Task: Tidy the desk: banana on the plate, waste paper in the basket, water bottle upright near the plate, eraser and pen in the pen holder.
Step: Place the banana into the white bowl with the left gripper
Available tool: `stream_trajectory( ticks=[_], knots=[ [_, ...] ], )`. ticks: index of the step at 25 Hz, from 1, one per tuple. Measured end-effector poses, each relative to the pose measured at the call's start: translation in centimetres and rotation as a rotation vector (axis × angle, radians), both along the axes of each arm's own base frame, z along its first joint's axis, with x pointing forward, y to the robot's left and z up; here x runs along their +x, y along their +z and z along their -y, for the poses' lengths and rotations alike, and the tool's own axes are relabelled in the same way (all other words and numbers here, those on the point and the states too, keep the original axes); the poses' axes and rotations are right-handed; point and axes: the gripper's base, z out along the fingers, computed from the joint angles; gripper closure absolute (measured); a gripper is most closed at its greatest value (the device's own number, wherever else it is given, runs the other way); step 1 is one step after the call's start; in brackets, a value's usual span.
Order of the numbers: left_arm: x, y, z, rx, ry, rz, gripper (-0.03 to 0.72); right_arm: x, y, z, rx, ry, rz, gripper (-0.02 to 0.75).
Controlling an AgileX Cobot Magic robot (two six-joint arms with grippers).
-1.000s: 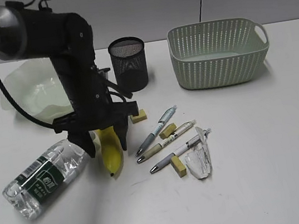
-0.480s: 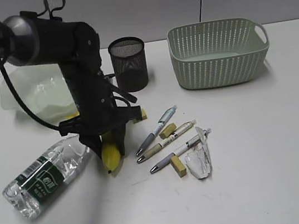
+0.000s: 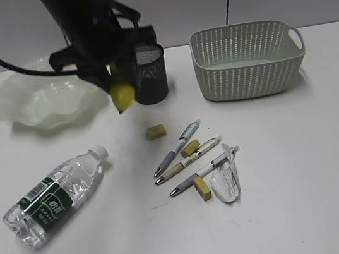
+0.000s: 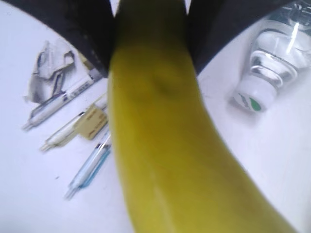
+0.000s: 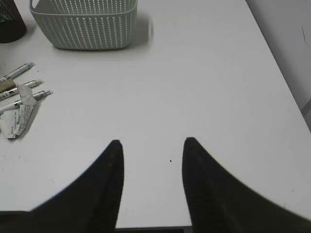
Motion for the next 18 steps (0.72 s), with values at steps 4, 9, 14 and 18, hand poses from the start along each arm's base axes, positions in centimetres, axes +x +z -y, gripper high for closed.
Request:
stream_trajectory(
  ticks=[4,9,14,18],
  knots=[
    [-0.3,4.4,-1.6,-0.04,0.01,0.109,0.374,0.0,0.0,0.0,0.0,0.0,0.0,0.407],
    [1.7,4.8,-5.2,0.053,0.065,0.191,0.374,0.0,0.0,0.0,0.0,0.0,0.0,0.407],
    [6.5,1.2,-10.0,0.085,0.191,0.237,0.374,0.0,0.0,0.0,0.0,0.0,0.0,0.407],
    [9.2,-2.4,-12.2,0.09,0.246,0.249,0.374,0.0,0.0,0.0,0.0,0.0,0.0,0.407]
  ],
)
